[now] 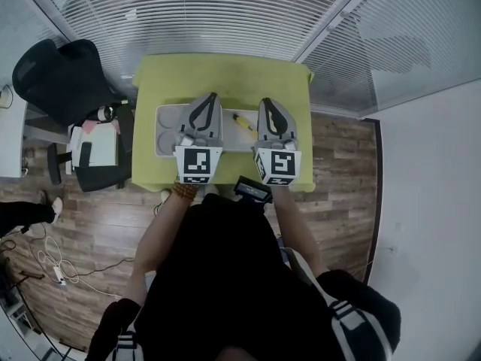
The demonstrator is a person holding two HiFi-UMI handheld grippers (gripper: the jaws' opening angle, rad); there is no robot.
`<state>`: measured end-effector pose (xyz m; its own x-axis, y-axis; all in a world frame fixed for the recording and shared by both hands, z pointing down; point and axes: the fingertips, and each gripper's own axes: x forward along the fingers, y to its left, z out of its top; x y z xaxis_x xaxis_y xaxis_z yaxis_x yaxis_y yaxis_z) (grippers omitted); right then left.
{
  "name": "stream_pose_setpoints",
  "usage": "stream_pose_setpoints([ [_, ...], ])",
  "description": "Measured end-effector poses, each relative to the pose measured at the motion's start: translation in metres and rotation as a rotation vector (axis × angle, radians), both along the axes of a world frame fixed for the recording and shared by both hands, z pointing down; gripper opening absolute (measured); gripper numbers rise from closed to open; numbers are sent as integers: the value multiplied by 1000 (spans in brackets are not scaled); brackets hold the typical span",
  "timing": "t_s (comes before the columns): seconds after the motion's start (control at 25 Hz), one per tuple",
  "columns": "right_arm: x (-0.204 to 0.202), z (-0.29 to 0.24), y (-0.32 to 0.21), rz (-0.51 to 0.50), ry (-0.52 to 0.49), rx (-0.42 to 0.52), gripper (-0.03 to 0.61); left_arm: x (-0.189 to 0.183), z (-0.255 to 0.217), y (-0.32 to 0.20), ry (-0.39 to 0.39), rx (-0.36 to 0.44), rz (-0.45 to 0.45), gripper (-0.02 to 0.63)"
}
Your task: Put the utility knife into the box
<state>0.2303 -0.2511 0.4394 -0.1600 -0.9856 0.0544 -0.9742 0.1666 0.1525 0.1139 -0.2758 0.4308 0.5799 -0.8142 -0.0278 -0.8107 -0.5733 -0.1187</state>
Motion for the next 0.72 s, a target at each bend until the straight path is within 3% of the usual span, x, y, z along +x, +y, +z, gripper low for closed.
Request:
stream_pose_setpoints([
  [0.72, -3, 11, 2, -3, 1, -22, 11, -2, 13, 0, -19, -11, -1, 11],
])
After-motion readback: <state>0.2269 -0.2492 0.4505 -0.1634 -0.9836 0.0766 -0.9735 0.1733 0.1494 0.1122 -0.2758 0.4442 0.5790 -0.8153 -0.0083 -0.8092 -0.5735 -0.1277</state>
